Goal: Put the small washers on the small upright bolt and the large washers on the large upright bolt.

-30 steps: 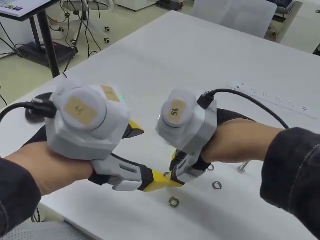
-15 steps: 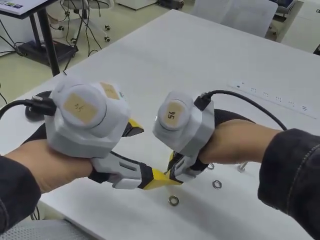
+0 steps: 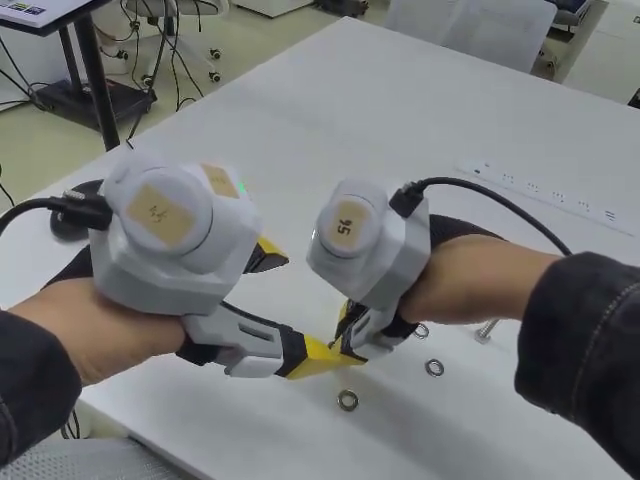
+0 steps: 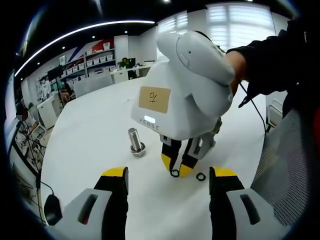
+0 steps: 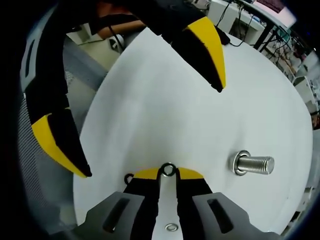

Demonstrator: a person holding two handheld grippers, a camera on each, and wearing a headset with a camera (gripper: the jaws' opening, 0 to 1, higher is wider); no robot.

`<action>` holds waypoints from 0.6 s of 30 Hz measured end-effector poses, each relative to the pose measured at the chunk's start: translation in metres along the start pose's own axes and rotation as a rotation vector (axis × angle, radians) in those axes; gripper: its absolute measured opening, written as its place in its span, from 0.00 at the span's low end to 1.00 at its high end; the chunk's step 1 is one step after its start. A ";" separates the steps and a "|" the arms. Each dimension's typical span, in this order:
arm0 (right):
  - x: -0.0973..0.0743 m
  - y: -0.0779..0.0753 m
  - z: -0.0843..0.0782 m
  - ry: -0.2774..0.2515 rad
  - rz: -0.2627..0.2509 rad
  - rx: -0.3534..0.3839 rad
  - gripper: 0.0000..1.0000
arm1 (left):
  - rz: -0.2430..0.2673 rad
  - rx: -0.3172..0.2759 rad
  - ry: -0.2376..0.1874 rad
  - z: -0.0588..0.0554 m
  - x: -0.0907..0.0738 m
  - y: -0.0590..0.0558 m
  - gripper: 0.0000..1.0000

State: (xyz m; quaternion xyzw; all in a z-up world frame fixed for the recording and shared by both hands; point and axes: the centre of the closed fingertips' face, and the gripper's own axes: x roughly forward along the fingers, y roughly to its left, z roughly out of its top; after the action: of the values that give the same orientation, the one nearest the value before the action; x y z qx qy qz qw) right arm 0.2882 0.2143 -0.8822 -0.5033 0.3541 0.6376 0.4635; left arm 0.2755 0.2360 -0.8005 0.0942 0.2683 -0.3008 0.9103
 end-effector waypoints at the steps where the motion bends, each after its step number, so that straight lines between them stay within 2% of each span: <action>1: 0.000 0.000 0.000 0.001 0.000 -0.001 0.13 | 0.000 0.000 0.001 0.000 0.000 0.000 0.65; 8: 0.001 -0.001 -0.001 -0.005 -0.001 -0.010 0.13 | -0.002 0.001 0.003 0.000 0.001 0.000 0.65; 18: -0.005 -0.002 -0.003 -0.018 0.006 0.026 0.13 | -0.005 0.000 0.000 0.000 0.002 0.000 0.65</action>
State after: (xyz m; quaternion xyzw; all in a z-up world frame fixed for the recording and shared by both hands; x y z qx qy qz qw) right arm 0.2910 0.2112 -0.8780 -0.4902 0.3597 0.6388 0.4714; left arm 0.2767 0.2348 -0.8015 0.0934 0.2686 -0.3030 0.9096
